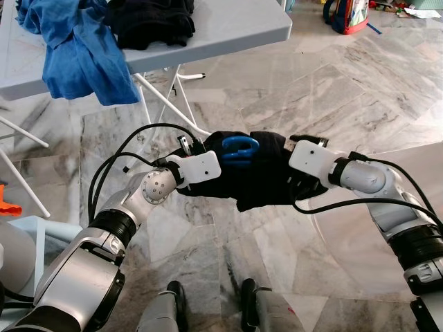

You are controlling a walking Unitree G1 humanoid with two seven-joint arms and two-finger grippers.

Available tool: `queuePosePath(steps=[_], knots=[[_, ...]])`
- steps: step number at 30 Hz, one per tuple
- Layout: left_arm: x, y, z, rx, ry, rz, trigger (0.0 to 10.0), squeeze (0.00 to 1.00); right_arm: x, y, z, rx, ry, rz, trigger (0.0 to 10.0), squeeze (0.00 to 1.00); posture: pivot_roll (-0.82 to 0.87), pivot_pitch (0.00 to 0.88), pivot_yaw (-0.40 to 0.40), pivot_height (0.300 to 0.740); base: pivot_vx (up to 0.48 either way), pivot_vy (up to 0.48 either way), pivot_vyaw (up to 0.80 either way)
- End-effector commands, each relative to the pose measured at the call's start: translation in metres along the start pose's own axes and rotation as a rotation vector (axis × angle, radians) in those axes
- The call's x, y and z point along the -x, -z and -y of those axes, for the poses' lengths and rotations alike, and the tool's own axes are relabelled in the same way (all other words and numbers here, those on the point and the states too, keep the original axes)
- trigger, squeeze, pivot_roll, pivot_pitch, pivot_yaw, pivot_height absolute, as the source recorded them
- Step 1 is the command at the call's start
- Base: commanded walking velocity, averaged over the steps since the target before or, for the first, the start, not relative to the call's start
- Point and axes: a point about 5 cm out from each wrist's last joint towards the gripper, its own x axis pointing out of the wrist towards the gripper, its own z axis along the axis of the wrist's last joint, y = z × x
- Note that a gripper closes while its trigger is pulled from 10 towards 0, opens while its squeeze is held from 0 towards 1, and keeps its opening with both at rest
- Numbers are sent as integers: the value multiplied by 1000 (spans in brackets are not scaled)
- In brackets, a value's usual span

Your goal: Hang hanger

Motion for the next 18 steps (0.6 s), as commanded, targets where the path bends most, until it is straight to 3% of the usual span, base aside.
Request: queuePosePath(steps=[1,11,18], knots=[[-6,-19,-3,-29,-7,103,1020,0,-7,1,-10,26,-82,-24,0,0,-162,303,0,740,0,0,0],[-9,-24,4,-72,22,126,1294,0,-20,-3,-17,45,-230,-95,0,0,-163,295,-1,740,0,0,0],[-9,-23,4,-79,21,123,1255,0,-20,-1,-17,33,-231,-110,0,0,-159,290,0,740,0,0,0]])
